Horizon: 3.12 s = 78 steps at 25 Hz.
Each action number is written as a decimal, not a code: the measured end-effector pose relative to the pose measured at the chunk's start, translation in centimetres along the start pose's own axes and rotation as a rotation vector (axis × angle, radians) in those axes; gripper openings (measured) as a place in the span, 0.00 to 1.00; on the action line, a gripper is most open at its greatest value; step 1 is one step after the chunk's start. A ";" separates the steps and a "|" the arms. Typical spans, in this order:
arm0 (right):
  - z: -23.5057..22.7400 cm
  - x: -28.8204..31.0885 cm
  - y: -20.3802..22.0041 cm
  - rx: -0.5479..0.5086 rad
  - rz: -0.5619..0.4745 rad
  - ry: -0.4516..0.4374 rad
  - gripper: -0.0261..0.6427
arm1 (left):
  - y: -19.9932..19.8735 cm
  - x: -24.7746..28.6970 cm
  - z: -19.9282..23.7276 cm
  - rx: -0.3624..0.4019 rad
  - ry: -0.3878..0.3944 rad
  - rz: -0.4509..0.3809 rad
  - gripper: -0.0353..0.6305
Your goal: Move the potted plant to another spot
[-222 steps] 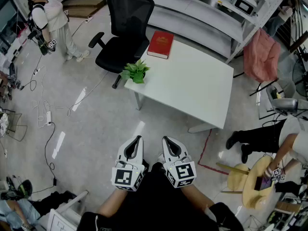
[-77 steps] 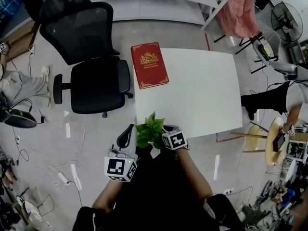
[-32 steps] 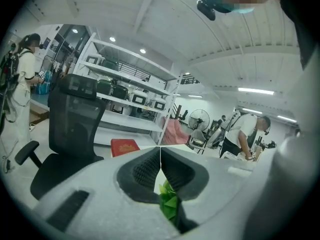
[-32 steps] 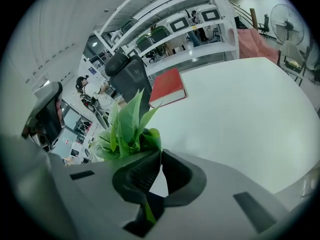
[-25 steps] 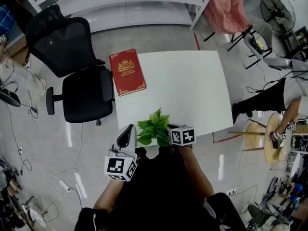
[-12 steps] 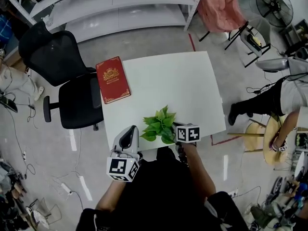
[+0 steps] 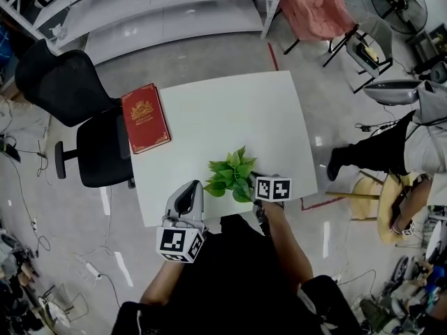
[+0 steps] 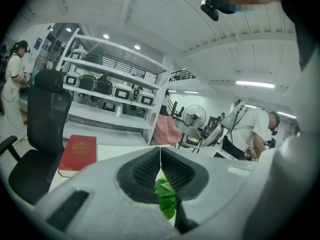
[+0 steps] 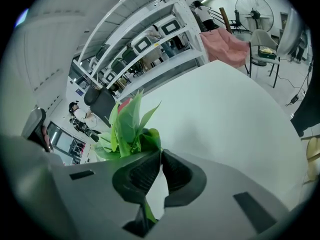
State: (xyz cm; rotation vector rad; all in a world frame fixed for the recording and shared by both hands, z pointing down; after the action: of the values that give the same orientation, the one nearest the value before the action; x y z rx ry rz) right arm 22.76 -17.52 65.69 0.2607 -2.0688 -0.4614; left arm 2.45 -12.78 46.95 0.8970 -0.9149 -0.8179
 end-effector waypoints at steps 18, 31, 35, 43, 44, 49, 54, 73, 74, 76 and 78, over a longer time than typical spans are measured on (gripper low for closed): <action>-2.7 1.3 -0.2 0.098 0.020 -0.020 0.08 | 0.2 2.5 -0.5 0.007 -0.001 0.025 0.08; -2.8 0.5 0.2 0.108 -0.020 0.018 0.16 | 0.3 1.4 0.0 0.017 0.036 0.038 0.08; -2.8 -0.3 0.2 0.113 -0.056 0.041 0.20 | 0.2 0.8 0.1 0.021 0.056 0.034 0.08; -2.0 -2.7 0.1 0.134 -0.139 0.085 0.20 | -0.2 -0.5 0.3 0.035 0.101 0.034 0.08; -1.9 -3.1 -0.1 0.136 -0.155 0.091 0.20 | -0.3 -0.6 0.3 0.039 0.109 0.032 0.08; -0.7 -5.5 -0.8 0.123 -0.227 0.113 0.20 | -1.0 -1.1 0.1 0.055 0.149 0.021 0.08; 1.3 -8.2 -1.3 0.049 -0.324 0.178 0.20 | -1.3 -1.7 -0.4 0.070 0.197 0.015 0.08; 10.7 -16.6 0.4 -0.099 -0.684 0.283 0.06 | -1.4 -3.0 -1.7 0.135 0.298 0.009 0.08; 11.2 -17.0 0.6 -0.111 -0.703 0.291 0.06 | -1.4 -3.0 -1.9 0.137 0.304 0.010 0.08; 12.3 -17.6 1.2 -0.124 -0.730 0.292 0.06 | -1.2 -3.2 -2.0 0.139 0.314 0.015 0.08; 13.3 -17.8 1.9 -0.134 -0.744 0.282 0.06 | -1.0 -3.3 -2.1 0.142 0.320 0.018 0.08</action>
State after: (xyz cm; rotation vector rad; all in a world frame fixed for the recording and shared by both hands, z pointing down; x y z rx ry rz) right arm 20.50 -6.42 46.47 0.9686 -1.6052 -0.9418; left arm 2.85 -9.70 44.39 1.1061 -0.7041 -0.5769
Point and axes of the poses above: the fingertips, and each gripper's own axes: x forward along the fingers, z to its left, y out of its underside, the point moved 4 cm from there along -x, backward along the fingers, and after that the axes turned 3 degrees about -x, right-handed, at the moved point
